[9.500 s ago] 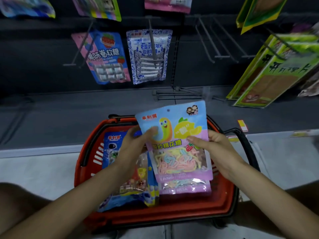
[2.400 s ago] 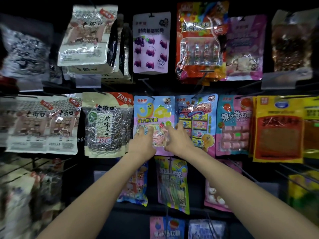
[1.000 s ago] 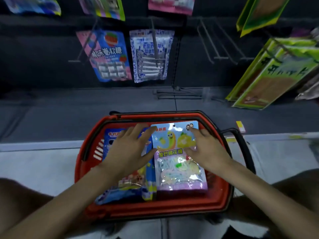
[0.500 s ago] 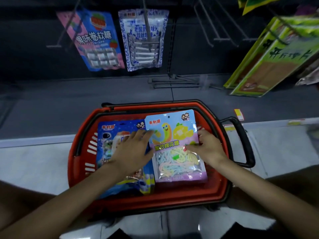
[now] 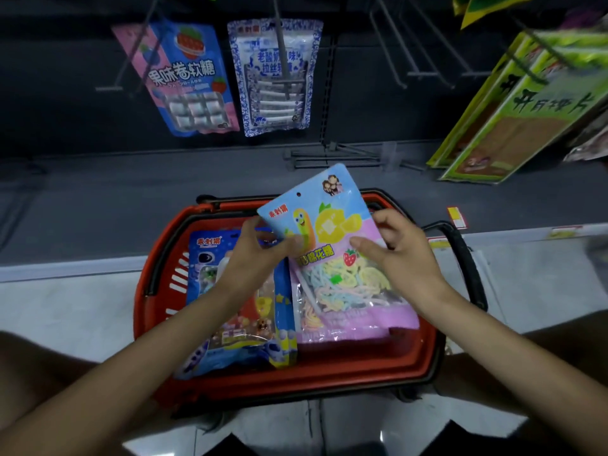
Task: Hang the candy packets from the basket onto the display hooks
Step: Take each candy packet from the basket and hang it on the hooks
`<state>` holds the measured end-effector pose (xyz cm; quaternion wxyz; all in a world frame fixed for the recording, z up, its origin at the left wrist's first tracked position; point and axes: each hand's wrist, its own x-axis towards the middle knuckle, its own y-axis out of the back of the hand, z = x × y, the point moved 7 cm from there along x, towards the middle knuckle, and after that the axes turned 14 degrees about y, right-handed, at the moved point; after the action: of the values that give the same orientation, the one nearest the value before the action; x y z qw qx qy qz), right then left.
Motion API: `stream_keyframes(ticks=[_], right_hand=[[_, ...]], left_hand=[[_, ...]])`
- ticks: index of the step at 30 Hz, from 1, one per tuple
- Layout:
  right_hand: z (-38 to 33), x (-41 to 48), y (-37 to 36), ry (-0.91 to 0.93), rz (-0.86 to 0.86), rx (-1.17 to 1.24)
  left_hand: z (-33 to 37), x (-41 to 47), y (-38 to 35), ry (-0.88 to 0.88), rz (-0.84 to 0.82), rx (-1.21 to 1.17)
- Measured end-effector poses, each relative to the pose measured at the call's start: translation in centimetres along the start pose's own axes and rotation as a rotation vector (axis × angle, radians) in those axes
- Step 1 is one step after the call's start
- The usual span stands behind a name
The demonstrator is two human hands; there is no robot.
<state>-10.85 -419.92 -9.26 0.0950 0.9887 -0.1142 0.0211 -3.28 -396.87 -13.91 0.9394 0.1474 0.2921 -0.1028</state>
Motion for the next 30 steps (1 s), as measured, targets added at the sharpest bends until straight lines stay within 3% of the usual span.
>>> stream_keyframes(ticks=[2,6,8,12,21,30], right_hand=[[-1.3,0.4,0.7,0.029,0.067,0.077],[-2.5,1.3,1.5,0.031,0.146,0.247],[-3.2,1.6,1.5,0.042,0.174,0.298],[-5.4,2.1,0.9,0.106,0.162,0.302],[-13.0,1.5,-2.2,0.471,0.046,-0.08],[-23.4,2.8,-5.4,0.713,0.059,-0.127]], left_hand=[[0.7,-0.2,0.3,0.02,-0.057,-0.105],[2.3,-2.1,-1.7,0.03,-0.336,-0.191],[3.0,-2.5,-1.9,-0.011,-0.363,-0.26],[5.0,-3.0,0.1,-0.154,-0.242,-0.302],[10.9,-7.4,5.1,-0.429,-0.034,-0.315],[19.6,-15.5,12.2,-0.78,0.211,-0.266]])
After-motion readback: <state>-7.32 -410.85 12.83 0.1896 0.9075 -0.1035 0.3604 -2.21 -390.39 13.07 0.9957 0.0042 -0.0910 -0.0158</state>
